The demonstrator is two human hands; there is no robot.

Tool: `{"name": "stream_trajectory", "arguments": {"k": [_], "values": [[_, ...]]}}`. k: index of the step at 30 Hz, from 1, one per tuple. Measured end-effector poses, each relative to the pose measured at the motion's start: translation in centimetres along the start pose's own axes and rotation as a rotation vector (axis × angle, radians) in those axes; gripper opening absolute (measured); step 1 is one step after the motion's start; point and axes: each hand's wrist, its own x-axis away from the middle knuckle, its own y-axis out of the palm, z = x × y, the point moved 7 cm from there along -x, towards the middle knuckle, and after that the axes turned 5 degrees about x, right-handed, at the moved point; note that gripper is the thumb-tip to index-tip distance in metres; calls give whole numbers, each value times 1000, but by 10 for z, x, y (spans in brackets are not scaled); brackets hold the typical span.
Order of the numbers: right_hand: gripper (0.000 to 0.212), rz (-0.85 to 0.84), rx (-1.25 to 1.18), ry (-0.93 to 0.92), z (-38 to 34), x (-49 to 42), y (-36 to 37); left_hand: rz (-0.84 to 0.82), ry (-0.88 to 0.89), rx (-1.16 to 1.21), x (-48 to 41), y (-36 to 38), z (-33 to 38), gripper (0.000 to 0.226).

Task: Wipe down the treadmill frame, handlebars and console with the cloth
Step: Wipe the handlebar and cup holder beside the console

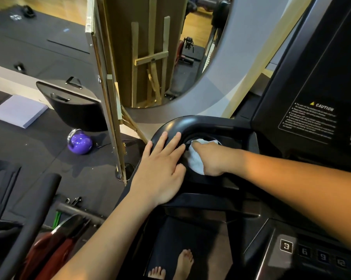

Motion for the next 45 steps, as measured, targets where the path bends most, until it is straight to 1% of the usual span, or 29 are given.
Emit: {"name": "stream_trajectory", "arguments": {"k": [2,4,5,7,9,10,11,12,13,14,15,17,19,22,24,25,26,27,28,30,32,33,34,35,37,39,40,42,45], "values": [[51,-47,4,-55,0,6,-3,-10,-5,2,0,1,-1,67],[37,15,75,-148,-5,9,-13,-7,-4,1,-1,1,-1,67],[34,62,177,-223,-8,9,-16,-4,-1,-2,-1,1,-1,67],[40,82,421,-373,-10,11,-17,-3,3,2,0,0,0,66],[44,110,459,-418,-5,18,-25,-7,5,12,1,0,-1,66],[34,162,365,-384,-2,21,-33,-4,4,16,0,0,-1,65],[20,209,193,-328,4,25,-43,2,3,21,0,0,-1,65],[24,185,19,-228,11,24,-46,5,0,23,0,-1,-2,65],[37,142,-123,-124,14,23,-44,3,-4,17,0,0,-2,65],[42,101,-194,-38,15,20,-38,-8,-3,-1,0,1,-2,65],[39,88,-202,4,10,18,-34,-23,4,-24,0,2,-1,65],[30,107,-72,25,-2,9,-25,-42,13,-52,0,4,0,65],[20,161,5,-54,-10,3,-18,-48,23,-48,0,3,0,65],[6,148,56,-298,-19,14,-20,-57,26,-65,1,4,0,65],[21,99,243,-398,-20,21,-21,-64,23,-91,0,4,0,65],[25,138,395,-465,-23,21,-21,-71,23,-102,0,4,1,65],[22,238,511,-566,-30,22,-23,-83,22,-113,1,5,1,66],[19,308,574,-633,-34,25,-25,-95,20,-124,1,5,1,66],[19,332,605,-640,-33,26,-27,-100,15,-138,1,6,1,66],[25,282,515,-482,-17,27,-31,-94,0,-174,0,7,0,62],[19,211,230,-201,1,28,-37,-77,-20,-196,-1,8,0,58],[28,175,131,-104,3,24,-37,-68,-29,-195,-1,8,-1,59],[38,144,58,-66,2,19,-35,-57,-33,-187,-1,8,0,61],[42,88,37,-69,-3,13,-32,-46,-35,-175,-1,7,0,63],[32,-66,-3,-71,-13,0,-23,-32,-38,-144,-2,6,-2,65],[21,-120,-50,-78,-13,-3,-19,-18,-38,-109,-1,5,-3,64],[22,-122,-73,-110,-13,-2,-17,-10,-36,-91,-1,4,-4,65],[26,-64,-77,-211,-11,0,-10,-14,-35,-58,-1,3,-4,68],[20,132,104,-535,-19,7,-13,-11,-28,-57,-2,4,-5,69]]}}
